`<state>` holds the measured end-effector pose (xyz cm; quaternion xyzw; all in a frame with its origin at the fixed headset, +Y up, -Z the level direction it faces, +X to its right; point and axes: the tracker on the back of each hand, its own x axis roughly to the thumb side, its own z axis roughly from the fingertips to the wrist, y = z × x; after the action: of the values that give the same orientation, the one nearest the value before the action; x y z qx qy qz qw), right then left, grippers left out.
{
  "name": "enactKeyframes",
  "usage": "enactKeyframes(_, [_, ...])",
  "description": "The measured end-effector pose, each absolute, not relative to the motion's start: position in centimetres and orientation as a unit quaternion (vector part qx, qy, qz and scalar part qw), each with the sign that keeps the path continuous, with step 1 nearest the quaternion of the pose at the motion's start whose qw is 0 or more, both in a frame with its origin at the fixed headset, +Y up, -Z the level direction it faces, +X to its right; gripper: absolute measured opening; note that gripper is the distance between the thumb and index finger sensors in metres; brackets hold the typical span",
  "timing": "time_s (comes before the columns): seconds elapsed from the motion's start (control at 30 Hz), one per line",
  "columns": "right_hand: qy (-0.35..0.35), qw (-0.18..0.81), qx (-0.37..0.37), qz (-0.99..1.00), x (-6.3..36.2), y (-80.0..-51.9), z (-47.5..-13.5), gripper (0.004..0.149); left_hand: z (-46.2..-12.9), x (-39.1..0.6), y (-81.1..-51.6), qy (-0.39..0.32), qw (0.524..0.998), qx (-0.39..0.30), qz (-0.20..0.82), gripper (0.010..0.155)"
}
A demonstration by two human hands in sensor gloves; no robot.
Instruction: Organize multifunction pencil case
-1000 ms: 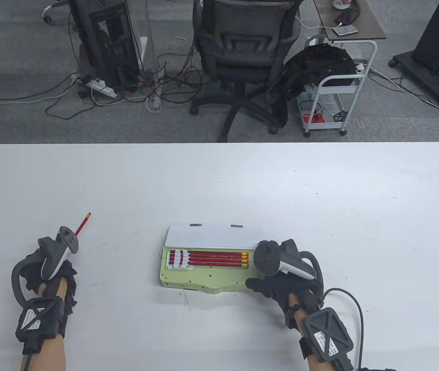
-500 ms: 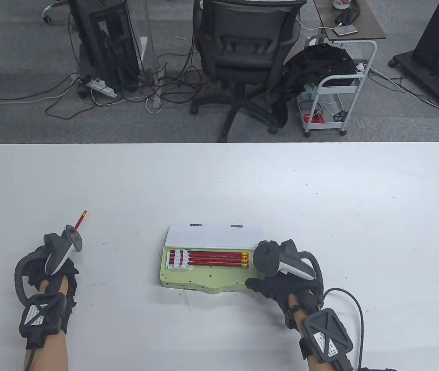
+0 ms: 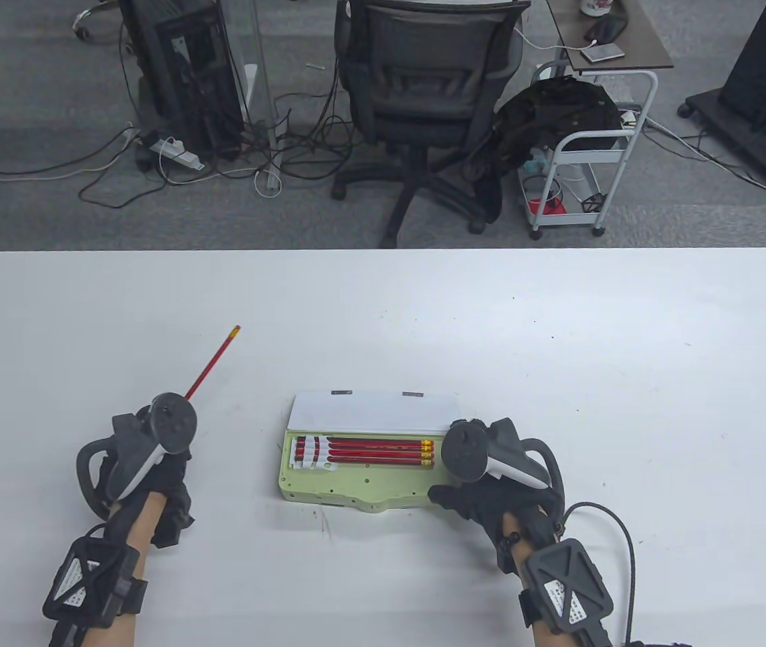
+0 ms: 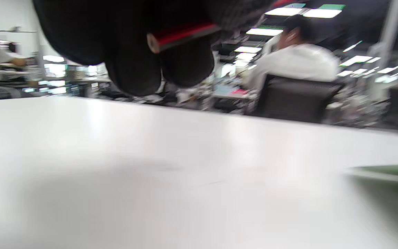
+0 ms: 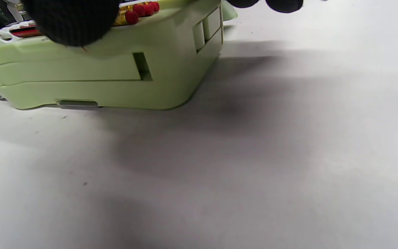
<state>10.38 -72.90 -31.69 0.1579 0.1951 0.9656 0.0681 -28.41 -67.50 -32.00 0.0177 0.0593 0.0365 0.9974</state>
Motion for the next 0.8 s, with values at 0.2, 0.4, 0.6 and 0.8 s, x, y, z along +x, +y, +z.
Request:
enactKeyframes(0.2, [0.172,0.091,0.164,0.967,10.8,-72.1,-31.6,0.099,-29.9,-21.9,-66.8,-0.063,0.995,0.058,0.048,0.043])
enactKeyframes(0.4, [0.049,0.154,0.185,0.969,11.4,-69.3,-30.3,0.094,-28.2,-19.7,-66.8,-0.116,0.99,0.07,0.037,0.043])
enactKeyframes(0.6, [-0.032,0.18,0.222,0.958,10.9,-67.8,-29.1,0.089,-27.6,-17.9,-67.5,-0.147,0.987,0.059,-0.004,0.043])
enactKeyframes(0.8, [-0.067,0.195,0.255,0.945,9.6,-67.6,-28.3,0.084,-26.9,-16.6,-67.8,-0.175,0.982,0.061,-0.02,0.043])
